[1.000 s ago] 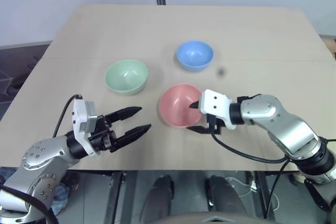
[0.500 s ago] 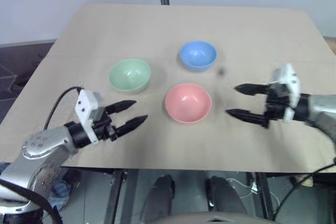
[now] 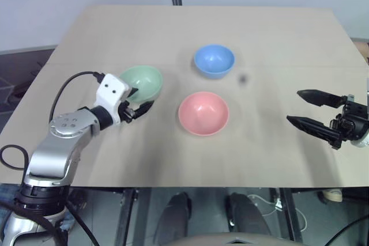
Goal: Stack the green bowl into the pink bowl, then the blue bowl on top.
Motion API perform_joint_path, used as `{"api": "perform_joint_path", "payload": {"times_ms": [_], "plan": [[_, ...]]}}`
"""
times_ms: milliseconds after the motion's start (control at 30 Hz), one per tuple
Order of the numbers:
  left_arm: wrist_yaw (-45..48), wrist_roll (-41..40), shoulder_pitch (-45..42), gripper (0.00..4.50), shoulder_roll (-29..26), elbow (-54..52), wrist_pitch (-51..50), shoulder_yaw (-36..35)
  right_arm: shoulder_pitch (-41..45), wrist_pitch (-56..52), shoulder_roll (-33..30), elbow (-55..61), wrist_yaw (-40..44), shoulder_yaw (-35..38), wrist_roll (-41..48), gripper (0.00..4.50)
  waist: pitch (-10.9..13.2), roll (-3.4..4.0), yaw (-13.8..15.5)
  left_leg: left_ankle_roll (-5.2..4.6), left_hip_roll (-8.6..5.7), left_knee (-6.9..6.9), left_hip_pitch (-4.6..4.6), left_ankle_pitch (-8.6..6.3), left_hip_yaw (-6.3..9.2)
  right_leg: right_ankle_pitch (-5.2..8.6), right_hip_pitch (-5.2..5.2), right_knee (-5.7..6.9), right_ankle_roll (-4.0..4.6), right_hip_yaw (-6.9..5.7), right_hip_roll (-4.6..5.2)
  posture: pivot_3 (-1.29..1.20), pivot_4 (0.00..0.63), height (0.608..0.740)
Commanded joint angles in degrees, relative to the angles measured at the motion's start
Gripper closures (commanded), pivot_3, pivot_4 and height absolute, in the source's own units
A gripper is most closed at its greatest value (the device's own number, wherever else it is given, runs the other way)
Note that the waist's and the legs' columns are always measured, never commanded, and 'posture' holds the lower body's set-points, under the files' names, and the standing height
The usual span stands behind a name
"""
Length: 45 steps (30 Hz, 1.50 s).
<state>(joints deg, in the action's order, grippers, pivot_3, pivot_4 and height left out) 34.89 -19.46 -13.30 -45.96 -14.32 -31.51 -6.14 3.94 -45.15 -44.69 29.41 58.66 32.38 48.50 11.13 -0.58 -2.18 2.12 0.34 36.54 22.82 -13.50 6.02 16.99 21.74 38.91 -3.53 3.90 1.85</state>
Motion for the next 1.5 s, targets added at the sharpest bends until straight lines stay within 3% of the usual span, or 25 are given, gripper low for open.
{"api": "perform_joint_path", "payload": {"times_ms": [33, 367, 500, 600, 733, 767, 833, 1033, 1167, 1333, 1500], "plan": [[1.3, 3.5, -1.2, 1.19, -1.0, 2.5, 3.6, 0.9, -0.5, 2.2, -1.2, 2.0, -0.7, 2.1, 2.0, 0.04, 0.0, 0.0, -0.1, 0.0, 0.01, -0.01, 0.0, 0.0, 0.0, 0.0, 0.01, 0.01, 0.0, 0.0, -0.01, 0.0, 0.15, 0.74], [4.8, 11.7, -8.8, 1.19, -0.6, 13.9, 10.3, 6.8, -3.1, 3.2, -3.2, 3.3, -2.8, 2.4, 3.5, 0.04, 0.0, -0.01, 0.1, 0.0, 0.0, 0.03, 0.01, 0.0, 0.02, 0.0, 0.0, 0.03, -0.01, -0.02, -0.01, 0.0, 0.15, 0.74], [8.8, 10.7, -9.9, 1.19, 0.3, 15.4, 11.8, 7.4, -4.3, 3.1, -3.6, 4.4, -4.1, 2.6, 4.1, 0.04, 0.0, -0.01, 0.0, 0.0, 0.0, 0.02, 0.02, 0.0, 0.02, 0.0, 0.0, 0.03, 0.0, -0.02, 0.0, 0.0, 0.15, 0.74], [10.7, 9.8, -10.5, 1.89, 0.7, 15.5, 12.4, 6.7, -4.9, 3.2, -4.0, 4.8, -4.6, 2.7, 4.3, 0.0, 0.0, -0.02, 0.1, 0.0, 0.0, 0.03, 0.02, 0.0, 0.03, 0.0, 0.0, 0.04, 0.0, -0.02, 0.0, 0.0, 0.15, 0.74], [12.2, 10.9, -11.1, 3.58, 0.1, 15.9, 12.7, 7.4, -5.4, 3.5, -4.4, 5.0, -5.3, 2.6, 4.5, 0.0, 0.0, -0.02, 0.1, 0.0, 0.0, 0.04, 0.02, 0.0, 0.03, 0.0, 0.0, 0.05, 0.0, -0.03, -0.01, 0.0, 0.15, 0.74], [13.2, 11.2, -11.6, 3.69, -0.3, 16.3, 13.3, 7.9, -5.5, 3.6, -4.6, 4.9, -5.3, 2.5, 4.3, 0.0, 0.0, -0.02, 0.1, 0.0, 0.0, 0.04, 0.02, 0.0, 0.03, 0.0, 0.0, 0.05, -0.01, -0.03, 0.0, 0.0, 0.15, 0.74], [15.8, 11.6, -13.7, 4.4, -1.0, 17.7, 14.8, 8.7, -5.4, 4.0, -5.1, 4.3, -5.2, 2.3, 4.2, 0.0, 0.0, -0.02, 0.1, 0.0, 0.0, 0.04, 0.02, 0.0, 0.03, 0.0, 0.0, 0.05, -0.01, -0.03, -0.01, 0.0, 0.15, 0.74], [24.2, 13.6, -21.2, 4.47, -1.7, 21.9, 22.6, 12.1, -4.2, 4.9, -6.2, 2.9, -5.0, 1.1, 3.7, 0.0, 0.0, -0.03, 0.1, 0.0, -0.01, 0.09, 0.05, 0.0, 0.04, -0.01, -0.01, 0.05, -0.01, -0.05, -0.02, 0.0, 0.15, 0.74], [29.0, 13.2, -28.6, 4.47, 0.7, 23.6, 27.0, 14.3, -4.0, 5.2, -6.2, 3.0, -5.5, 0.3, 3.7, 0.0, 0.0, -0.04, 0.2, 0.0, -0.02, 0.1, 0.08, 0.0, 0.05, -0.01, -0.01, 0.05, -0.01, -0.07, -0.01, 0.0, 0.15, 0.74], [37.6, 8.9, -32.0, 4.47, 3.5, 17.5, 31.1, 16.5, -4.7, 5.6, -6.2, 3.3, -5.7, 0.3, 3.5, 0.0, 0.0, -0.04, -0.1, 0.0, -0.02, 0.15, 0.11, 0.01, 0.04, -0.01, 0.0, 0.04, -0.01, -0.07, 0.0, 0.0, 0.15, 0.74], [45.2, 3.1, -30.1, 4.47, 4.4, 7.1, 29.6, 18.8, -5.3, 6.0, -6.2, 3.5, -6.1, 0.6, 3.3, 0.0, 0.0, -0.04, -0.2, 0.0, 0.0, 0.16, 0.11, 0.01, 0.05, -0.01, -0.01, 0.05, -0.01, -0.06, -0.03, 0.0, 0.15, 0.74]]}}
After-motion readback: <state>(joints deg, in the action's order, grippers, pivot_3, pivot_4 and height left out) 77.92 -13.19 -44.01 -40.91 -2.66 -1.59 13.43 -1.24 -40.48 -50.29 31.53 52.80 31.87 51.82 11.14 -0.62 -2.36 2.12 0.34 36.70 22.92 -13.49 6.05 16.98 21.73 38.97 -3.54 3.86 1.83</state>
